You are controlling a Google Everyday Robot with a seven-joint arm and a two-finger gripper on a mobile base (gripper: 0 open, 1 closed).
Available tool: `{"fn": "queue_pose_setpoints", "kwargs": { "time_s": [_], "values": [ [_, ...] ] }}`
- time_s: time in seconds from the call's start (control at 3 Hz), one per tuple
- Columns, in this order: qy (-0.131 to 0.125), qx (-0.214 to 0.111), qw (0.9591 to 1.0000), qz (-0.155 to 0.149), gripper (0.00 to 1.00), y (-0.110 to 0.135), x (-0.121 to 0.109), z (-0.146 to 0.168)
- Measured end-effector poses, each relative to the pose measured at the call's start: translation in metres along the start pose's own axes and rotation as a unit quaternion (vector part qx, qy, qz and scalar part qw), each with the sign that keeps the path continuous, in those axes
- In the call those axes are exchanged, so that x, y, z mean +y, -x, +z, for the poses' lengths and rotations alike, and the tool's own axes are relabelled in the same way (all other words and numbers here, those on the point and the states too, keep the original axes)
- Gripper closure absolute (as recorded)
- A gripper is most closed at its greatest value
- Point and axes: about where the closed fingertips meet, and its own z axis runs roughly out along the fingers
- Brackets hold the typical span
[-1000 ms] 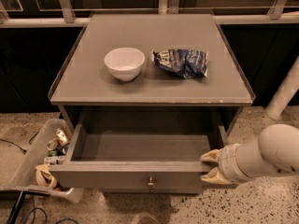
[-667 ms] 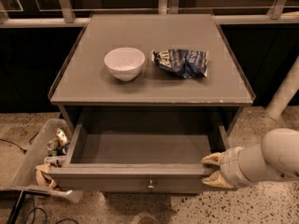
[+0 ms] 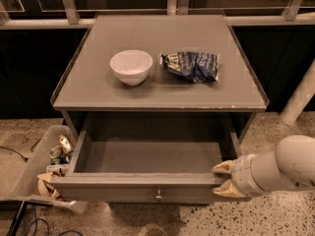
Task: Open top drawer
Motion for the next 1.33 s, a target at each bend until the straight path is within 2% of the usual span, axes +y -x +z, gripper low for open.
{"fn": "queue_pose_setpoints", "kwargs": {
  "time_s": [0.33,0.67,1.0,1.33],
  "values": [
    [0.000,0.000,1.0000,0.000,0.61,0.000,0.000,0.000],
    [-0.001,-0.003,1.0000,0.002,0.84,-0.004,0.007,-0.002],
    [-0.001,-0.003,1.0000,0.002,1.00,-0.003,0.007,-0.004],
    [-0.006,-0.003,1.0000,0.006,1.00,-0.007,0.017,-0.006]
  ]
}}
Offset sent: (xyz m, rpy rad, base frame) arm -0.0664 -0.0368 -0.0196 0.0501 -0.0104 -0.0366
